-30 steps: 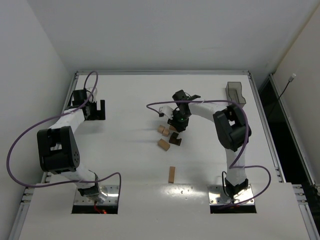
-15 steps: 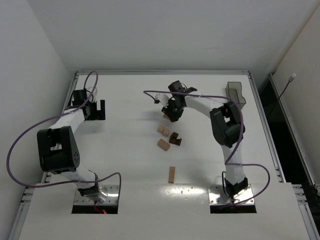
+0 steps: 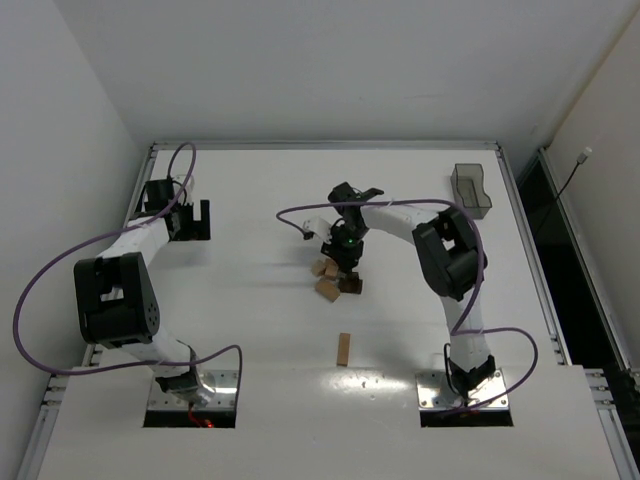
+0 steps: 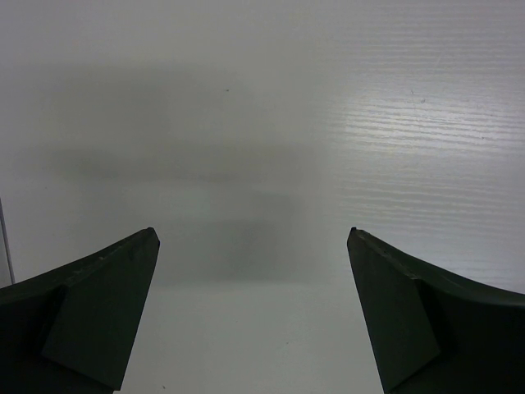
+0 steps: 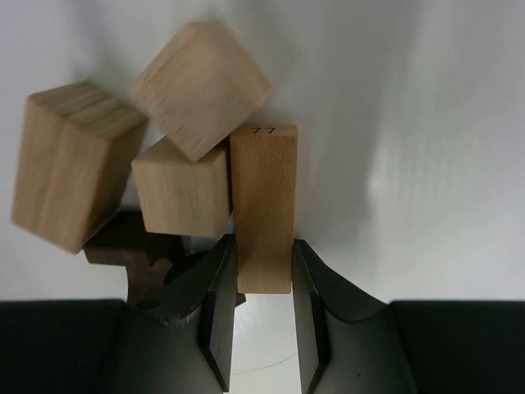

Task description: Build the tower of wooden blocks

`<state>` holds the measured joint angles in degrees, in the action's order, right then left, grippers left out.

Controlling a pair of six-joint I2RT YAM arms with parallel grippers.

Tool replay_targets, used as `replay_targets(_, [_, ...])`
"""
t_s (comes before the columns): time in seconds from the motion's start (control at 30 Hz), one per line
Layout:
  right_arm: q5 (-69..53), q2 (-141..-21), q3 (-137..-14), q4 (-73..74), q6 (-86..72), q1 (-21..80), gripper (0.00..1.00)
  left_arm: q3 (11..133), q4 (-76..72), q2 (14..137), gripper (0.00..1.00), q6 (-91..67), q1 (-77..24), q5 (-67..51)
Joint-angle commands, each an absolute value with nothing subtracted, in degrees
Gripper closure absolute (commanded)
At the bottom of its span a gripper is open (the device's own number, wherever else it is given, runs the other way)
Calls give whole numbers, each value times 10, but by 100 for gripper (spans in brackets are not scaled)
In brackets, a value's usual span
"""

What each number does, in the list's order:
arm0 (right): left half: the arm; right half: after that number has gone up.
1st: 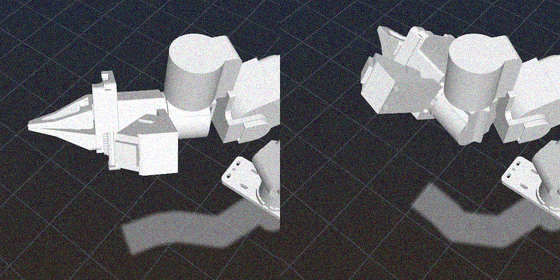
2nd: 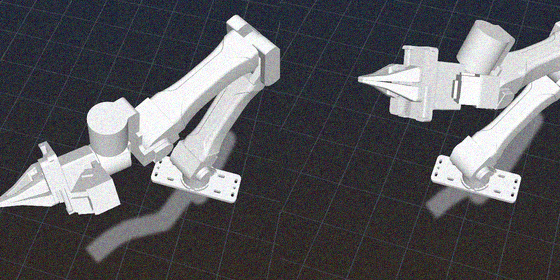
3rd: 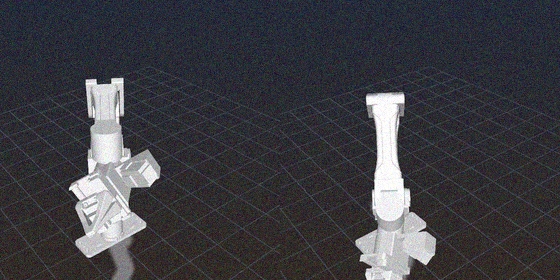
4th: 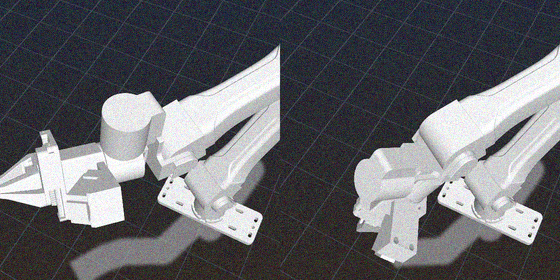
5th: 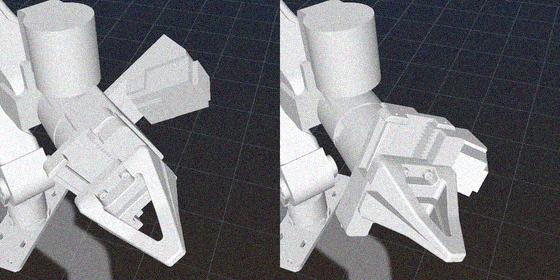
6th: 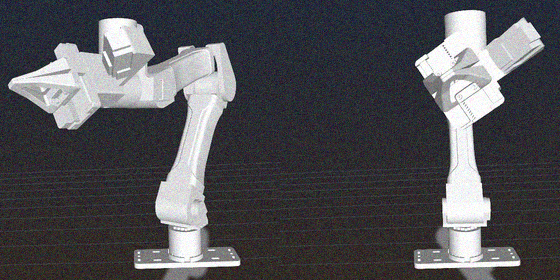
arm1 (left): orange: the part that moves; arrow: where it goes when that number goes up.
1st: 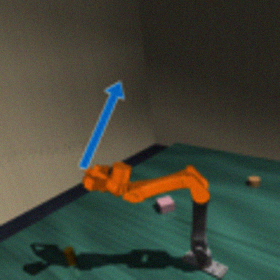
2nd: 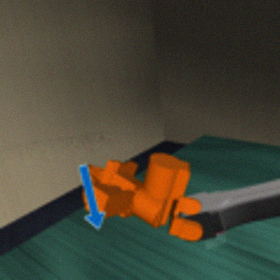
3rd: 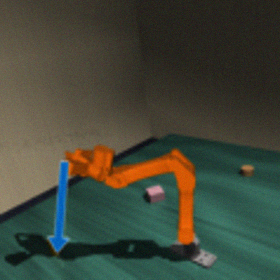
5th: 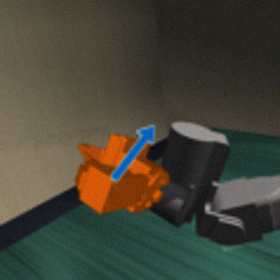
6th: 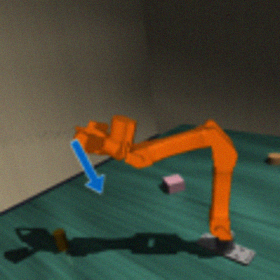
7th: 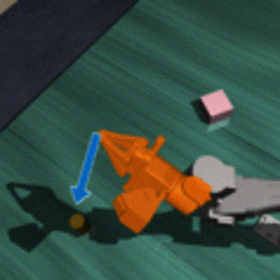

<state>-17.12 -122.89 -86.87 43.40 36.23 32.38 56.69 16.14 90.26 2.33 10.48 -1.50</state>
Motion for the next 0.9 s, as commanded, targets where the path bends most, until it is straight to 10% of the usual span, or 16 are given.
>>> replay_targets(0.0, [-210,-1193,-834,472,396,337,100,572,147,889,1,26,101,-18])
replay_targets(0.43, [-229,-1126,-764,461,389,358,100,572,142,889,1,26,101,-18])
replay_targets(0.87, [-110,-1129,-858,295,-39,272,100,562,142,877,1,16,101,-12])
